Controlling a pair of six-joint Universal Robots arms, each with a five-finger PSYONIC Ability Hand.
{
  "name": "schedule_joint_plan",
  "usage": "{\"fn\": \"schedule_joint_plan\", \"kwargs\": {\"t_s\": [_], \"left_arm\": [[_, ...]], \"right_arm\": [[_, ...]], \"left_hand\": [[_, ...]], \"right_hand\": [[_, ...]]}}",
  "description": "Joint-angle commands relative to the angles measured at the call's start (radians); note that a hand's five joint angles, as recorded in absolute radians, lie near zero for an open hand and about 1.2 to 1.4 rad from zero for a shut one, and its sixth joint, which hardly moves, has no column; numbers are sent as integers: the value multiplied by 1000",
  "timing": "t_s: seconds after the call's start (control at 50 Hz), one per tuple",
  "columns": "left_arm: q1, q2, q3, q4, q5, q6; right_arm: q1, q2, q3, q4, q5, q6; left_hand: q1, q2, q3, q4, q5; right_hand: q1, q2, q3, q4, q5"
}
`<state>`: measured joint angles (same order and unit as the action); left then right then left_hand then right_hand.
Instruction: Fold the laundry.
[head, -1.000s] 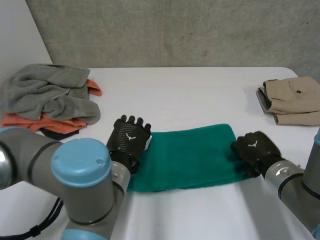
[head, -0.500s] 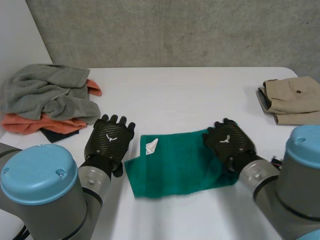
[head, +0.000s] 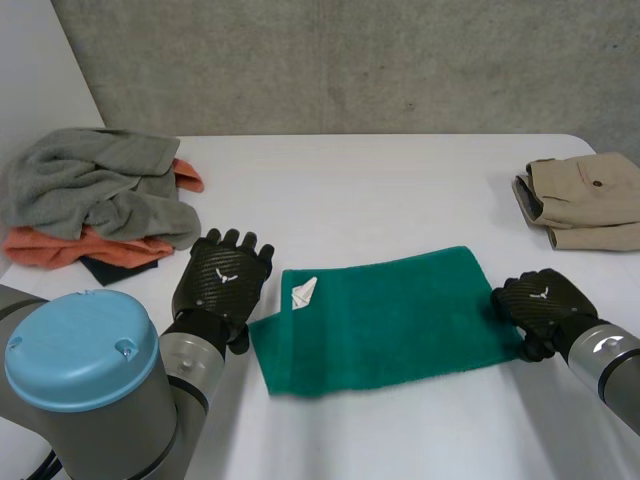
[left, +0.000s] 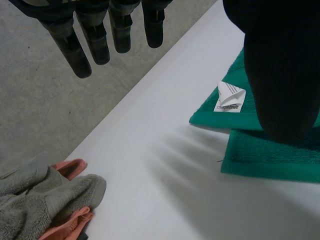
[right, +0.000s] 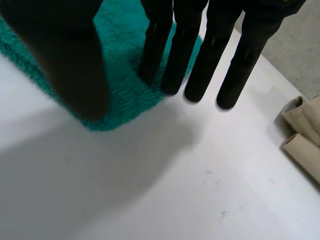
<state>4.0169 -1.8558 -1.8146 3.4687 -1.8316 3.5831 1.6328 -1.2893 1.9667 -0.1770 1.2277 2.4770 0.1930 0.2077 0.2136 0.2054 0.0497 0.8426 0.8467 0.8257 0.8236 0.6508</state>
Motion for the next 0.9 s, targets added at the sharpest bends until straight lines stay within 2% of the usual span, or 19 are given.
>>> {"fn": "schedule_joint_plan", "kwargs": {"t_s": [0.02, 0.22, 0.38, 0.46, 0.48, 0.56, 0.62, 0.64, 0.68, 0.76, 0.8, 0.84, 0.86, 0.9], "left_arm": [[-3, 4, 0, 0, -2, 0], [7, 41, -6, 0, -5, 0], [36, 96, -11, -5, -6, 0], [57, 121, -22, -5, -5, 0], [59, 124, -25, -5, -3, -1], [62, 129, -29, -5, -3, 0], [66, 129, -34, -5, 0, -1], [70, 129, -34, -5, 2, -1], [76, 129, -29, -2, 3, 0], [83, 125, -5, 7, 6, 2], [80, 118, 14, 12, 6, 2], [71, 113, 53, 17, 6, 0], [64, 101, 79, 21, 14, -4], [39, 61, 128, 33, 43, -24]], "right_arm": [[-4, 65, -15, -18, -13, 32], [42, -39, -91, -32, -4, 143], [349, -51, -238, -36, -11, 178], [507, 14, -288, -36, -20, 191], [566, 74, -313, -36, -22, 191], [668, 181, -360, -29, -20, 194], [691, 206, -368, -38, -20, 197], [691, 209, -374, -38, -11, 204], [693, 205, -377, -39, -11, 220], [681, 177, -367, -68, -5, 321], [639, 98, -353, -71, -2, 400], [605, 49, -335, -75, 3, 451], [551, 0, -315, -75, 12, 539], [507, -27, -304, -70, 27, 606]], "left_hand": [[6, -9, -15, -7, -25], [6, -9, -15, -7, -25], [6, -9, -15, -7, -25], [6, -9, -15, -7, -25], [6, -9, -15, -7, -25], [6, -9, -15, -7, -25], [3, -12, -18, -9, -28], [3, -12, -18, -10, -28], [3, -12, -18, -10, -28], [3, -12, -18, -10, -28], [3, -12, -18, -10, -28], [3, -12, -18, -10, -28], [3, -12, -18, -10, -28], [3, -12, -18, -10, -28]], "right_hand": [[554, 550, 571, 573, 571], [554, 550, 571, 573, 571], [554, 550, 571, 573, 571], [554, 550, 571, 573, 571], [554, 550, 571, 573, 571], [554, 550, 571, 573, 571], [554, 550, 571, 573, 571], [470, 466, 487, 489, 488], [-13, -17, 4, 6, 5], [-357, -361, -340, -338, -340], [-545, -549, -528, -526, -528], [-549, -553, -532, -530, -532], [-549, -553, -532, -530, -532], [-549, -553, -532, -530, -532]]}}
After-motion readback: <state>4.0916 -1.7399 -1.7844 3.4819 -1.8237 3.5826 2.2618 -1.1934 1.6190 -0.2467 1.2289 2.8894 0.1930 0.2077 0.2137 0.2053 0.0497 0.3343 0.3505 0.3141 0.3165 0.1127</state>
